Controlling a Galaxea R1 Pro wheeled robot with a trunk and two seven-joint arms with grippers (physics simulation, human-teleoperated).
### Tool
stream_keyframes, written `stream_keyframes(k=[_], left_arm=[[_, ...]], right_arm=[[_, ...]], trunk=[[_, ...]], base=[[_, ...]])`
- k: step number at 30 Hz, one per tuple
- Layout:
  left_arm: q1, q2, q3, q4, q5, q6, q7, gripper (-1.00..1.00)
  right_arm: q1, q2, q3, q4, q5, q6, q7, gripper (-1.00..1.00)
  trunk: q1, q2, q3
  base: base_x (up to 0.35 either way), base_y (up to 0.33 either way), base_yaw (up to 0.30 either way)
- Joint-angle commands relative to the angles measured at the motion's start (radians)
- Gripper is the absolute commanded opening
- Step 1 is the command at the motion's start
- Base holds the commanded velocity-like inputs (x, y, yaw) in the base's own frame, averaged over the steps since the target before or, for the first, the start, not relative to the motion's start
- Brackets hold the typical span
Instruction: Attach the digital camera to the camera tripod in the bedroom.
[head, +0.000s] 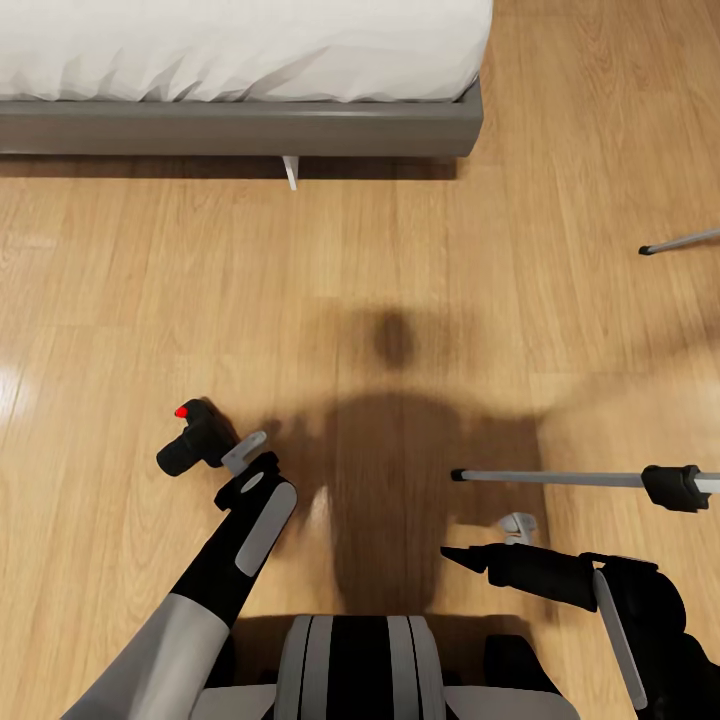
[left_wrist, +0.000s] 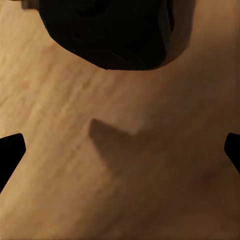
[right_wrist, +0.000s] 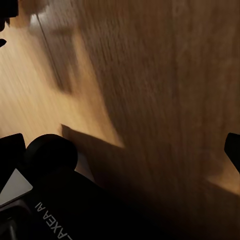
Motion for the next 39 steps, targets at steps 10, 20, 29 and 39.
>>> stream_keyframes(k=[10,20,29,39], left_arm=[[0.000,0.002,-0.001,-0.002,0.000,0.011,0.007,1.00],[0.000,0.002,-0.003,-0.003,0.000,0.009,0.005,1.00],[0.000,0.002,-0.003,-0.003,0.000,0.009,0.006,1.00],[0.000,0.002,-0.003,-0.003,0.000,0.009,0.008,1.00]], right_arm=[[0.000,0.000,-0.001,0.000,0.000,0.007,0.003,1.00],[0.000,0.000,-0.001,0.000,0.000,0.007,0.003,1.00],[0.000,0.000,-0.001,0.000,0.000,0.007,0.004,1.00],[0.000,0.000,-0.001,0.000,0.000,0.007,0.004,1.00]], trunk=[[0.000,0.000,0.000],[0.000,0.000,0.000],[0.000,0.000,0.000],[0.000,0.000,0.000]], base=[[0.045,0.022,0.000],[0.089,0.060,0.000],[0.011,0.007,0.000],[0.001,0.001,0.000]])
